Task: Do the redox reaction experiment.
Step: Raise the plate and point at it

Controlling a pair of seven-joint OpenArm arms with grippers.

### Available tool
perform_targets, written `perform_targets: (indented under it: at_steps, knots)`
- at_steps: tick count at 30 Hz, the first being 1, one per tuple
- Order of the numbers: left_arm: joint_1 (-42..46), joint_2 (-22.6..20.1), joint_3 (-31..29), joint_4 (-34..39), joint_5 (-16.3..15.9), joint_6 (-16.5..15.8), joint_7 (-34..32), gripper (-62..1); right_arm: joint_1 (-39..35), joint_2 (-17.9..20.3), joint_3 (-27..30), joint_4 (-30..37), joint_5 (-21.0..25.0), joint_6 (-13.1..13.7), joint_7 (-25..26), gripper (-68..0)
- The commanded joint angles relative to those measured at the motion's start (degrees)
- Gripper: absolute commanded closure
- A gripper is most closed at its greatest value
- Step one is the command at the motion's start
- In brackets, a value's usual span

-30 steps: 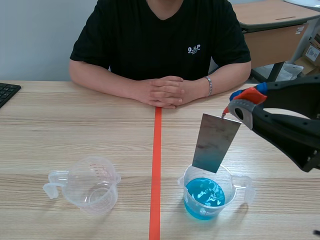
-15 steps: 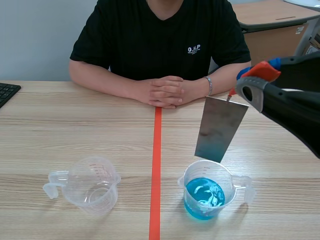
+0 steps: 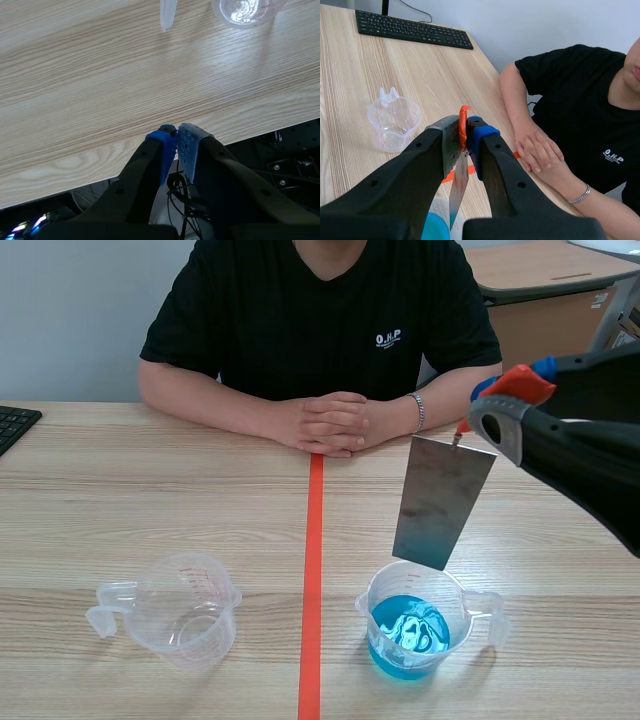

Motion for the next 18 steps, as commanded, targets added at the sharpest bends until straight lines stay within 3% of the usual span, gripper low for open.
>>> perform_targets:
  at_steps: [1, 12, 18]
  knots:
    - [-0.13, -2.25, 0.31, 0.90, -0.33, 0.11, -1.46, -5.7, 0.33, 0.42, 0.33, 0.79, 1.11, 0.33, 1.01, -1.5]
    - [-7.21, -18.86, 1.70, 0.90, -0.79, -1.95, -4.00, -5.7, 0.33, 0.42, 0.33, 0.79, 1.27, 0.33, 0.70, -1.5]
    - [-13.81, -30.51, 6.80, 0.90, -0.79, -6.16, -8.02, -5.7, 0.33, 0.42, 0.33, 0.79, 1.27, 0.33, 0.61, -1.5]
